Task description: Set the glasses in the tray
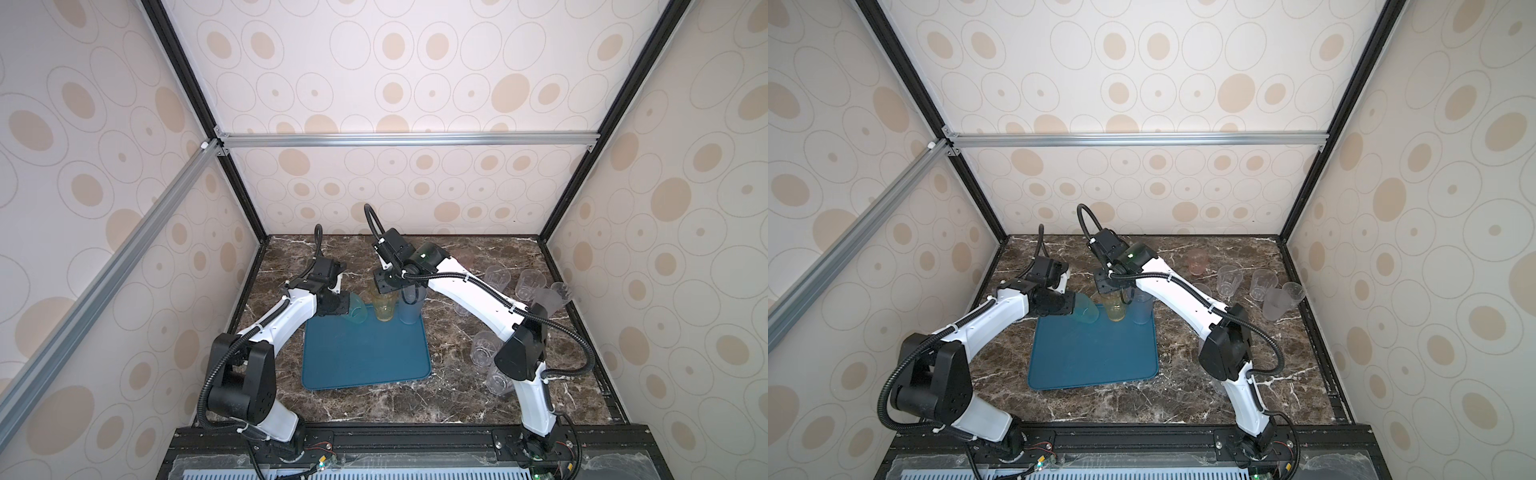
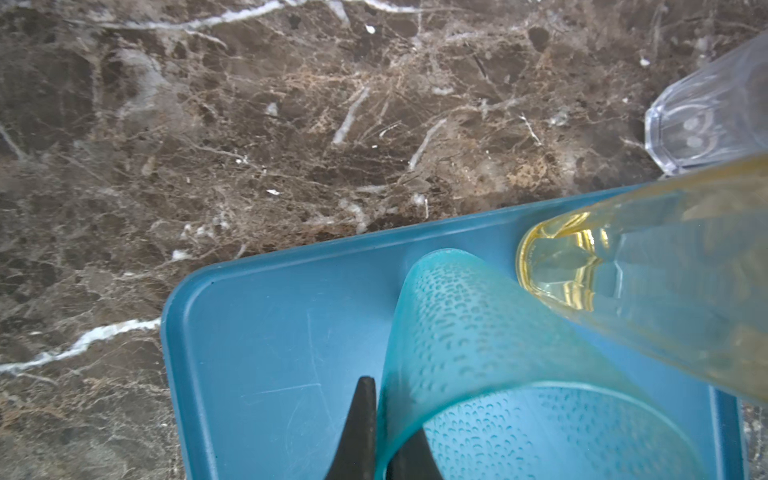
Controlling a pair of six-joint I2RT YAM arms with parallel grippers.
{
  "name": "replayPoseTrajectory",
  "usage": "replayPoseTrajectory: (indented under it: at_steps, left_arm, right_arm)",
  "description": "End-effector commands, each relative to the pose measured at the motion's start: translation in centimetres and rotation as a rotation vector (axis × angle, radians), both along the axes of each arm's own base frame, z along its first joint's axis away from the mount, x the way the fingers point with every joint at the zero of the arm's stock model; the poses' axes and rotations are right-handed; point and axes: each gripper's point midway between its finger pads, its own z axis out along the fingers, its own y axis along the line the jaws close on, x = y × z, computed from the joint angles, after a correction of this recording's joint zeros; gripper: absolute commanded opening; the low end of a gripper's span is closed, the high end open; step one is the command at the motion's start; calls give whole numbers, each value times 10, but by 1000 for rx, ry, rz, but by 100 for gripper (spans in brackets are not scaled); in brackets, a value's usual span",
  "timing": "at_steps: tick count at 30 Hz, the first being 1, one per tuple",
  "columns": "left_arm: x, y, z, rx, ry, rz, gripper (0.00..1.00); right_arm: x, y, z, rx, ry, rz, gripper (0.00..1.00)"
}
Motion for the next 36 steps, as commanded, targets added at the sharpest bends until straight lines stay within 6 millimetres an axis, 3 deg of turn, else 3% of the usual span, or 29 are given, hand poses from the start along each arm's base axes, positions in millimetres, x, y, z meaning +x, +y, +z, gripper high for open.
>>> replayPoseTrajectory:
  at_steps: [1, 11, 20, 25, 31, 36]
  left_arm:
    - [-2, -1, -3, 42, 43, -33, 9]
    - [-2, 1, 14, 120, 71, -62, 8]
    - [-3, -4, -4, 130, 125, -85, 10]
    - [0, -1, -5, 161, 135, -89, 17]
    - [9, -5, 3, 149, 108, -88, 33]
    - [19, -13, 13, 106, 60, -83, 34]
  right_arm:
    - [-2, -6, 21, 30, -29, -10, 30]
    - [0, -9, 16, 35, -20, -15, 30]
    - [1, -10, 17, 38, -23, -13, 30]
    - [0, -14, 14, 38, -20, -19, 30]
    - [0, -13, 12, 45, -15, -21, 30]
    - [1, -16, 12, 41, -17, -25, 30]
